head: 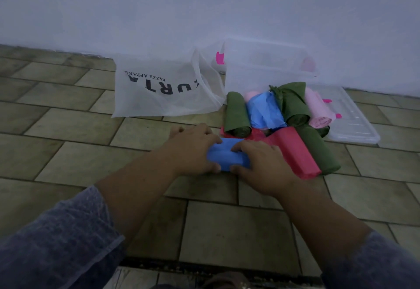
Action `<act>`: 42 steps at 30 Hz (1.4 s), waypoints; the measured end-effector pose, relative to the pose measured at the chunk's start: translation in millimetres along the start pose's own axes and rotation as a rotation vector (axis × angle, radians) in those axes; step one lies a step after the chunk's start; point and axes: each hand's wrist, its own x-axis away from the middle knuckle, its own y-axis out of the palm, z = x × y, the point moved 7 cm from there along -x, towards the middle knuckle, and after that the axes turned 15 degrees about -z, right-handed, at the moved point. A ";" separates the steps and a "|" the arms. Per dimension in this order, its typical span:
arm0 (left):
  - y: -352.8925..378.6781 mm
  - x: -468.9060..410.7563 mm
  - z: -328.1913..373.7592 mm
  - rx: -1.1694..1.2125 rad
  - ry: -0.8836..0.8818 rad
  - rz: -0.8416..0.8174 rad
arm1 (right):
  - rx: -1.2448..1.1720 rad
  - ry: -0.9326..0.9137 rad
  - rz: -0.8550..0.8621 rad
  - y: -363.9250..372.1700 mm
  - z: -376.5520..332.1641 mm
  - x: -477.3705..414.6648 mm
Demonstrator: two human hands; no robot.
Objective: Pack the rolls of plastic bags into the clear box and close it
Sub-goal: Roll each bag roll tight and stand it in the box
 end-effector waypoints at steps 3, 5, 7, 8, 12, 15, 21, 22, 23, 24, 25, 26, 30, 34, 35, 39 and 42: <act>0.4 -1.6 1.8 0.005 0.010 0.031 | 0.102 0.013 0.027 -3.4 -3.5 -5.2; -5.2 -7.2 -4.5 0.012 -0.039 0.032 | 0.181 -0.031 0.033 -3.6 -11.1 -7.0; -7.7 -13.2 -7.5 -0.008 -0.071 -0.016 | 0.251 -0.075 0.038 -4.2 -21.6 -9.5; -8.5 -15.2 -8.6 -0.017 -0.089 -0.030 | 0.288 -0.080 0.043 -5.2 -26.7 -11.7; -16.0 -8.1 -22.9 0.143 -0.309 0.154 | 0.305 0.034 0.004 -15.5 -29.5 -29.1; -0.2 -9.8 -22.5 0.664 -0.369 0.083 | 0.089 0.168 -0.192 -15.2 -18.8 -46.8; 5.5 -21.7 -9.6 1.092 -0.392 0.223 | -0.339 0.264 -0.312 -5.5 -6.5 -41.6; 3.9 -20.5 -10.0 1.104 -0.384 0.286 | -0.463 0.246 -0.307 -1.3 -7.4 -37.4; 2.4 -19.0 -9.6 1.130 -0.362 0.347 | -0.583 0.226 -0.312 3.6 -9.0 -32.9; 0.6 -17.5 -8.3 1.161 -0.323 0.403 | -0.692 0.215 -0.310 7.4 -9.2 -29.2; -1.2 -16.7 -5.7 1.196 -0.266 0.445 | -0.801 0.214 -0.297 9.7 -7.8 -25.8; -3.8 -16.9 -2.3 1.241 -0.202 0.480 | -0.922 0.216 -0.277 9.4 -4.8 -22.8; -22.4 -26.8 10.7 1.563 0.026 0.492 | -1.413 0.122 -0.322 -3.8 3.2 -25.2; -77.3 -48.9 19.5 1.442 0.236 0.488 | -1.428 -0.066 -0.305 -51.3 15.2 -43.8; -96.2 -56.4 19.5 1.378 0.283 0.495 | -1.346 -0.073 -0.255 -69.1 23.4 -51.9; -163.7 -95.6 -5.3 1.165 0.165 0.574 | -1.212 -0.029 0.017 -141.3 73.8 -95.8; -175.7 -140.9 -26.5 0.721 -0.158 0.351 | -1.269 0.093 0.311 -186.5 122.9 -139.7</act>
